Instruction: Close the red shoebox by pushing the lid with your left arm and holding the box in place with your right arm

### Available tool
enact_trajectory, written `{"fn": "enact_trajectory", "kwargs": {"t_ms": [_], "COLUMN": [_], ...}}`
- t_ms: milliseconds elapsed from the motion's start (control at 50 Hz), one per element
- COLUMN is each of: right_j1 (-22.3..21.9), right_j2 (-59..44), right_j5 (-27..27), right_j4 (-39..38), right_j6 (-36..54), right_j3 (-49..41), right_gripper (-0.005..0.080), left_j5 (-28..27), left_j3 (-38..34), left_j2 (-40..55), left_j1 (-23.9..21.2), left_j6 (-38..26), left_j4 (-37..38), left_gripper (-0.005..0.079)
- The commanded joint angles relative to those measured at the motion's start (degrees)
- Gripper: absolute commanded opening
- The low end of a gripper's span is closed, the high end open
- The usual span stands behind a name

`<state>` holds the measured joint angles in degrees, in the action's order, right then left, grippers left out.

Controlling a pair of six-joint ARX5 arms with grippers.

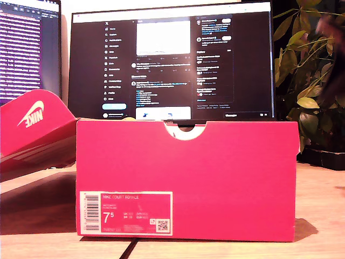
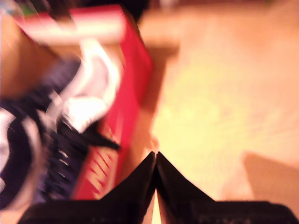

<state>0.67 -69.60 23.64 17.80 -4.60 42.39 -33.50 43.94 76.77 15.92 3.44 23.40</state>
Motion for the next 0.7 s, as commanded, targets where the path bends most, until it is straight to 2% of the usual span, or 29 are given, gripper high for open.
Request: {"fn": "enact_trajectory", "kwargs": {"t_ms": [0,340,680], "right_j1": [1.8,10.9,15.5], "right_j2": [-2.2,-11.6,-14.3], "right_j5": [0.5,0.2,0.3], "right_j4": [-0.8,-4.2,-6.2], "right_j6": [0.2,0.1,-0.6], "right_j3": [0.1,0.1,0.2], "right_gripper": [-0.0012,-0.0012,-0.0012], "left_j5": [-0.2,-0.1,0.0], "left_j3": [0.9,1.2,1.2], "left_j2": [1.1,4.0,4.4], "left_j1": [0.4,1.8,2.0], "left_j6": [-0.9,-2.3,-3.8], "left_j4": [-0.3,2.1,3.2], "left_gripper": [-0.0019,-0.0019,-0.0019]}}
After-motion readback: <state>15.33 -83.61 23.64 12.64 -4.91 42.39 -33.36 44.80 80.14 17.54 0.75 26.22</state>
